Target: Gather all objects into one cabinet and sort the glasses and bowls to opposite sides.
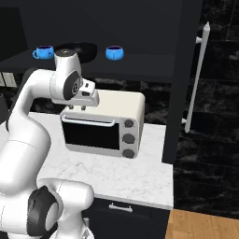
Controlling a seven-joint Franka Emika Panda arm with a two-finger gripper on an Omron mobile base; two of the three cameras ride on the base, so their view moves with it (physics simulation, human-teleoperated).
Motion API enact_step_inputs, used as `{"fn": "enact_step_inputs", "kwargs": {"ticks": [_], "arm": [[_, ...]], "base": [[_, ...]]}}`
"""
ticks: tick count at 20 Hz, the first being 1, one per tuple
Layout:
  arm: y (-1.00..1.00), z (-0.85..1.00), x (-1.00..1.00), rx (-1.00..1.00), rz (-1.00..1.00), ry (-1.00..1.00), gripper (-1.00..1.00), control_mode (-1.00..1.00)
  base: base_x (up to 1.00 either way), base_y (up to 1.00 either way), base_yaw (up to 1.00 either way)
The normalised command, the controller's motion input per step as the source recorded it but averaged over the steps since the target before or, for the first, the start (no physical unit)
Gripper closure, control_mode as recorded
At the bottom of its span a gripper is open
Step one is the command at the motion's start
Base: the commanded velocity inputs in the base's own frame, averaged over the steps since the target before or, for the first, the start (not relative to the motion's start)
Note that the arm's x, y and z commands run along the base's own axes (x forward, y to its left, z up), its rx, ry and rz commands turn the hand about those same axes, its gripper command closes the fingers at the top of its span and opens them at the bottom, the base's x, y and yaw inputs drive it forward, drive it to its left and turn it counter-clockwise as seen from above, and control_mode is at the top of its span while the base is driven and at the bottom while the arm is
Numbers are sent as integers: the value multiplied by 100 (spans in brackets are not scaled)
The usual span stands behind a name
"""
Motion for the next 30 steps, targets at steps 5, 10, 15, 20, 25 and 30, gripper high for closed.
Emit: {"fn": "enact_step_inputs", "kwargs": {"ticks": [5, 10, 15, 20, 25, 30], "arm": [[-2, 0, -51, 0, -1, 0, -100, -100], [0, 0, -100, 0, 1, 0, -100, -100], [-14, 0, -95, 0, 0, 0, -100, -100], [-15, 5, -42, 0, -3, 0, -100, -100], [-12, 10, -16, 0, -10, 0, -100, -100], [-3, 10, 0, 0, -13, 0, -100, -100]], "base": [[0, 0, 0], [0, 0, 0], [0, 0, 0], [0, 0, 0], [0, 0, 0], [0, 0, 0]]}}
